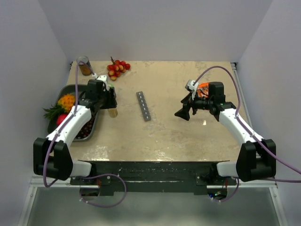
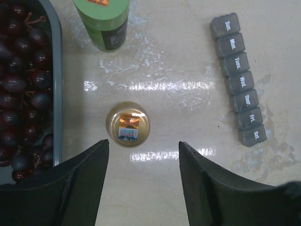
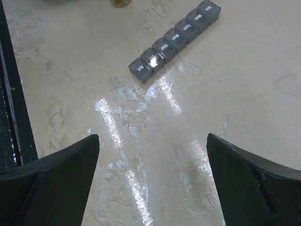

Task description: Sort the pills into containers

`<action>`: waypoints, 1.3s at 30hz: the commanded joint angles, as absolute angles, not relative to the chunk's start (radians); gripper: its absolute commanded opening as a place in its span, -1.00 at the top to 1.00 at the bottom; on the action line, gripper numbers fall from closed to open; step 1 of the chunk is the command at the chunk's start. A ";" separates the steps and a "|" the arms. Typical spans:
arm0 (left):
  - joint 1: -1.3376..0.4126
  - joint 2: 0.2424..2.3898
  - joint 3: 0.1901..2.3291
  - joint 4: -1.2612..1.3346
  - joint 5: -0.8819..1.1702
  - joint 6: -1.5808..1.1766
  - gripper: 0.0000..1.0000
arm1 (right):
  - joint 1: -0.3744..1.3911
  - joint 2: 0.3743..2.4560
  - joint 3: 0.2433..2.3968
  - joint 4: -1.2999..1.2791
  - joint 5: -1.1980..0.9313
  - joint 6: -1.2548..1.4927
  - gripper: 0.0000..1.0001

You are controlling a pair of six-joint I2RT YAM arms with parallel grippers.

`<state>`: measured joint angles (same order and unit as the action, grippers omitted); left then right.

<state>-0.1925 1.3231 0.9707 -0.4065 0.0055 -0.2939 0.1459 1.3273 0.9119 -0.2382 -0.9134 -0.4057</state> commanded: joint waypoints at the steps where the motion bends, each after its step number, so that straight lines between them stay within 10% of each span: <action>1: -0.202 1.379 1.068 -0.425 -0.058 -0.244 -0.29 | 0.147 1.330 0.908 -0.207 -0.945 -0.452 -0.98; 20: -0.308 1.203 0.962 -0.218 0.153 -0.397 -0.62 | 0.225 1.371 0.911 -0.114 -0.741 -0.313 -0.98; 39: -0.612 1.901 1.420 -0.449 -0.302 -0.692 -0.71 | 0.203 1.361 0.905 -0.113 -0.710 -0.325 -0.98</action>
<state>-0.5991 1.8629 1.3415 -0.3969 -0.2043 -0.6453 0.2127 1.3808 0.8997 -0.1413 -0.7136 -0.3256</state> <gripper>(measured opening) 0.853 0.989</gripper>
